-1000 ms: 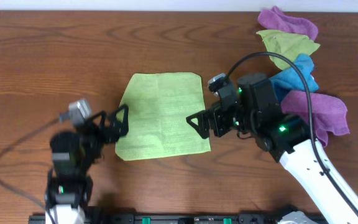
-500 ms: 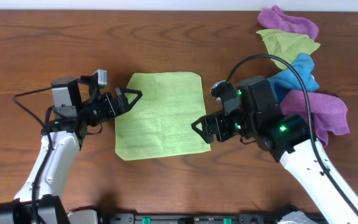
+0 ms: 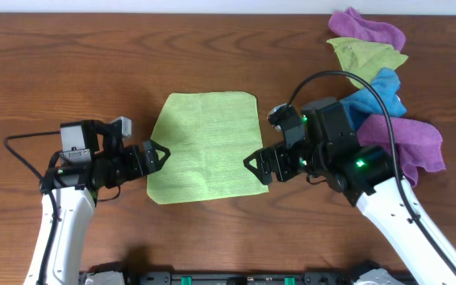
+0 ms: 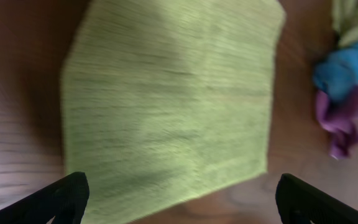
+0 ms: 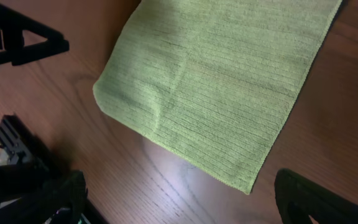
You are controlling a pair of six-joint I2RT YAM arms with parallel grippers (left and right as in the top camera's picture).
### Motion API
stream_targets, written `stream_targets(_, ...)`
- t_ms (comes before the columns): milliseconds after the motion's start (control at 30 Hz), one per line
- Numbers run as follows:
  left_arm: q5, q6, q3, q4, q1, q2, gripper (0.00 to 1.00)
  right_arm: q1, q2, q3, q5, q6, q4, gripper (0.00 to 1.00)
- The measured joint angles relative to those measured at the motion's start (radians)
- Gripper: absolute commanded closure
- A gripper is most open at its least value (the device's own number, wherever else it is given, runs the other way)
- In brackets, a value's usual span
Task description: Fold the cloth
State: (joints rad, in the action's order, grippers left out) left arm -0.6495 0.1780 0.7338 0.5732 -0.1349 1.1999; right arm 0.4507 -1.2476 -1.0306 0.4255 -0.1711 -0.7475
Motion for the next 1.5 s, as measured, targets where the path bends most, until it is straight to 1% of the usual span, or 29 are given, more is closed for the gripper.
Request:
stream_targets(133, 0.079, 0.008, 0.0, -0.04, 0.0, 0.02, 0.05, 0.0, 0.0, 0.0, -0.001, 0.02, 0.011, 0.04)
stream_targets(233, 0.097, 0.02, 0.0, -0.084, 0.0, 0.07, 0.04, 0.0, 0.0, 0.0, -0.006, 0.03, 0.026, 0.04)
stream_targets(300, 0.093, 0.029, 0.0, -0.121, 0.0, 0.109, 0.05, 0.0, 0.0, 0.0, -0.008, 0.033, 0.036, 0.04)
stream_targets(400, 0.087, 0.045, 0.0, -0.147, 0.0, 0.161, 0.04, 0.0, 0.0, 0.0, -0.009, 0.039, 0.039, 0.06)
stream_targets(533, 0.073, 0.061, 0.0, -0.177, 0.0, 0.225, 0.04, 0.0, -0.001, 0.0, -0.011, 0.047, 0.039, 0.06)
stream_targets(700, 0.061, 0.063, 0.0, -0.198, 0.0, 0.28, 0.05, 0.0, -0.026, 0.0, -0.011, 0.049, 0.051, 0.08)
stream_targets(933, 0.059, 0.065, 0.0, -0.283, 0.0, 0.369, 0.04, 0.0, -0.06, 0.0, -0.011, 0.054, 0.057, 0.09)
stream_targets(1000, 0.059, 0.07, 0.0, -0.303, 0.0, 0.389, 0.05, 0.0, -0.06, 0.0, -0.01, 0.055, 0.057, 0.11)
stream_targets(1033, 0.058, 0.074, 0.0, -0.315, 0.0, 0.402, 0.05, 0.0, -0.06, 0.0, -0.01, 0.057, 0.056, 0.14)
stream_targets(1100, 0.048, 0.087, 0.001, -0.345, 0.0, 0.415, 0.04, 0.0, -0.061, 0.0, -0.006, 0.062, 0.052, 0.26)
stream_targets(1133, 0.042, 0.092, 0.001, -0.363, 0.0, 0.42, 0.04, 0.0, -0.061, 0.0, -0.006, 0.067, 0.048, 0.34)
stream_targets(1200, 0.017, 0.111, 0.002, -0.405, 0.0, 0.436, 0.04, 0.005, -0.068, 0.0, -0.003, 0.08, 0.035, 0.48)
stream_targets(1300, -0.004, 0.144, 0.002, -0.459, 0.007, 0.454, 0.05, 0.025, -0.106, 0.0, -0.003, 0.108, 0.0, 0.52)
stream_targets(1333, -0.008, 0.154, 0.002, -0.475, 0.012, 0.457, 0.05, 0.032, -0.12, 0.0, -0.003, 0.116, -0.01, 0.55)
stream_targets(1367, -0.013, 0.165, 0.002, -0.492, 0.02, 0.461, 0.05, 0.043, -0.138, 0.0, -0.004, 0.125, -0.025, 0.6)
stream_targets(1400, -0.016, 0.176, 0.002, -0.51, 0.029, 0.466, 0.05, 0.051, -0.155, 0.0, -0.008, 0.134, -0.04, 0.66)
stream_targets(1433, -0.018, 0.188, 0.002, -0.525, 0.04, 0.47, 0.05, 0.062, -0.176, 0.0, -0.015, 0.138, -0.052, 0.77)
stream_targets(1467, -0.021, 0.198, 0.002, -0.543, 0.055, 0.473, 0.05, 0.072, -0.197, 0.0, -0.022, 0.145, -0.06, 0.95)
stream_targets(1500, -0.024, 0.215, 0.002, -0.564, 0.076, 0.475, 0.05, 0.086, -0.23, 0.0, -0.04, 0.149, -0.071, 0.99)
